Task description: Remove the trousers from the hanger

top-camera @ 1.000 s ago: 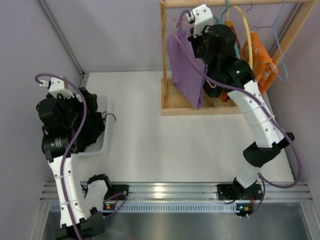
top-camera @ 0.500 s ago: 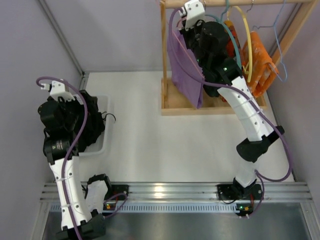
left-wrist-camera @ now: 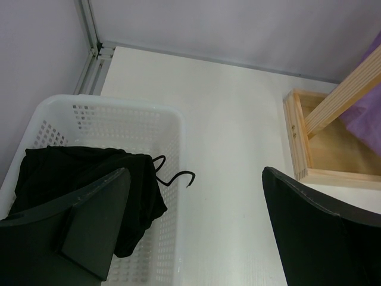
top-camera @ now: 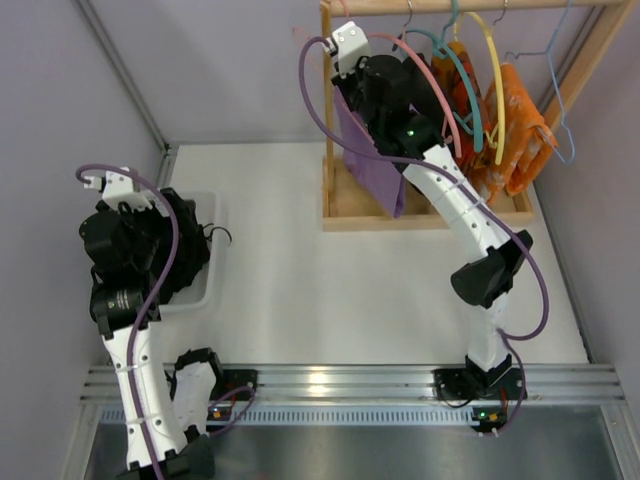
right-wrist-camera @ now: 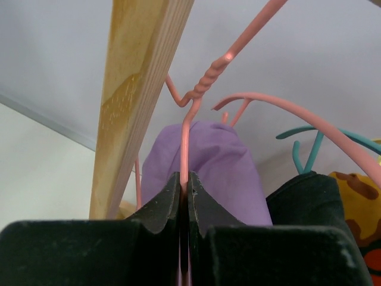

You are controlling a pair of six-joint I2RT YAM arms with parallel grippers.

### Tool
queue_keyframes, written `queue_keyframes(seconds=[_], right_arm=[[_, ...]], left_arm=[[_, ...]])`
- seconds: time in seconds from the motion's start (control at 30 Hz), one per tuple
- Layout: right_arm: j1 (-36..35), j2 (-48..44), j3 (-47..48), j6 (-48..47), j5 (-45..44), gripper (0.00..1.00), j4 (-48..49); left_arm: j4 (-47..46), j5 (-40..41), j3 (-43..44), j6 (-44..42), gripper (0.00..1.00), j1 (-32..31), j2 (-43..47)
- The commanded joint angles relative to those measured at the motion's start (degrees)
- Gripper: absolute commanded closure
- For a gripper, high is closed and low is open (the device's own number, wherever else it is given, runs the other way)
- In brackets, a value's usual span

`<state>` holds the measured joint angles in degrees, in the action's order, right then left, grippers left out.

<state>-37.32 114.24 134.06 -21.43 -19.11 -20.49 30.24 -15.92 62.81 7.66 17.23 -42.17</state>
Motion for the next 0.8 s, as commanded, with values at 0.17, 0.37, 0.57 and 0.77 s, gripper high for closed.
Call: queue_keyframes(seconds=[0.17, 0.37, 0.57, 0.77], right_arm=[[0.14, -3.84, -0.99, 2.7, 2.06, 0.63, -0.6], [-0.21, -10.43, -4.59, 6.39, 5.23, 0.45, -3.59], [-0.3, -18.34, -9.95, 9.38, 7.41, 0.31, -5.78], [-0.3, -26.51, -14.35, 11.76, 13.22, 0.07, -8.77]], left_arm=[[-1.41, 0.28, -0.58, -0.28, 0.01, -0.01, 0.51], [-1.5, -0.51, 0.21, 0.16, 0.01, -0.01, 0.07], [-1.41, -0.86, 0.65, 0.69, 0.01, -0.01, 0.42], [-1.41, 0.1, 1.88, -0.45, 0.01, -0.01, 0.16]])
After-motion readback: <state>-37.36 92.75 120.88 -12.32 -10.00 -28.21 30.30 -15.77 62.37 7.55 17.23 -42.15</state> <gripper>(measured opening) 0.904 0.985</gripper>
